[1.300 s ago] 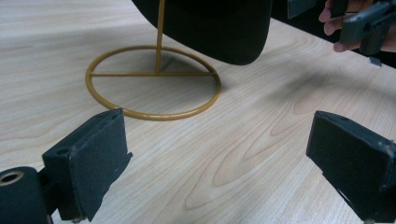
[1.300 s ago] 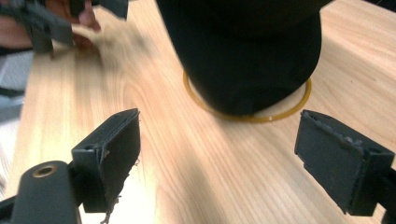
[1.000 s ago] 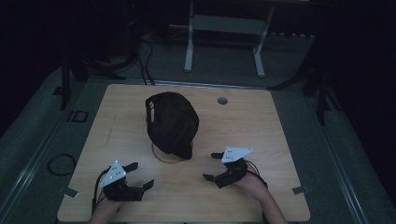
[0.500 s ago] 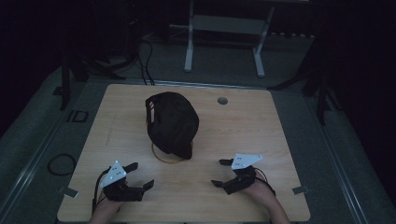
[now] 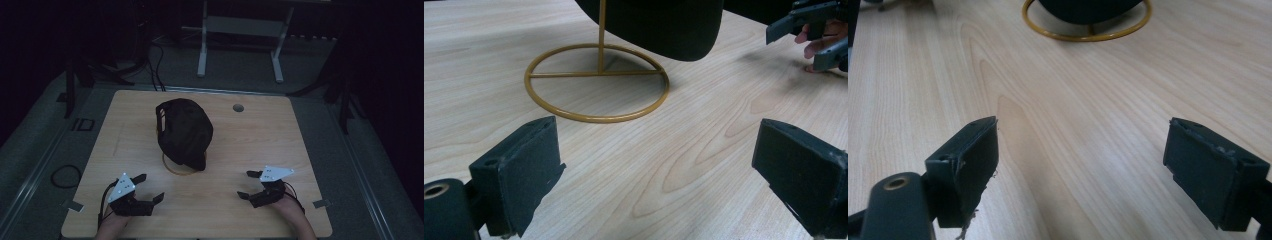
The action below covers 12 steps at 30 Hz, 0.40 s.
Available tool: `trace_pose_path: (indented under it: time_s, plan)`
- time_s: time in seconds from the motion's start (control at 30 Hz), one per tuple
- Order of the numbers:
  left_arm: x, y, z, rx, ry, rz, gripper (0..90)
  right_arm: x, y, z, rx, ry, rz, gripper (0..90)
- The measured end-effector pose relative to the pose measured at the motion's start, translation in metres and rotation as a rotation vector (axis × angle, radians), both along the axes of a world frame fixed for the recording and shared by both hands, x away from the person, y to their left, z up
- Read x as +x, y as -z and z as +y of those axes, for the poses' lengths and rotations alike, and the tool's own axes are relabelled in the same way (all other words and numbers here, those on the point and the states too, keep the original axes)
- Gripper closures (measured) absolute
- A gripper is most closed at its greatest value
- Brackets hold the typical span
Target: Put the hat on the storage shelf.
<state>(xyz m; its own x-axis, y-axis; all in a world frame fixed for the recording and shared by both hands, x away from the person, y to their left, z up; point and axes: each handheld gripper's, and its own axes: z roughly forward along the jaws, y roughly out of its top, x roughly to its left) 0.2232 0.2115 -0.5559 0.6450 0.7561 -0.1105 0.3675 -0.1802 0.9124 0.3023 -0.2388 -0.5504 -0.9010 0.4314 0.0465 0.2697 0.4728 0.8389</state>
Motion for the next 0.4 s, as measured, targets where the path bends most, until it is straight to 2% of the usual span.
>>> trace_pose_path:
  time_s: [0.07, 0.23, 0.4]
  plan:
    - [0.0002, 0.001, -0.0004, 0.003, 0.008, 0.005, 5.8, 0.0002, -0.0004, -0.0053, 0.025, 0.008, 0.001, 14.3]
    - [0.0007, 0.0026, -0.0012, 0.008, 0.013, 0.012, 5.7, 0.0011, -0.0006, -0.0119, 0.047, 0.03, -0.004, 14.3]
    - [0.0005, 0.0018, -0.0002, -0.002, 0.005, 0.009, 5.8, 0.0006, 0.0011, -0.0106, 0.034, 0.03, 0.001, 14.9]
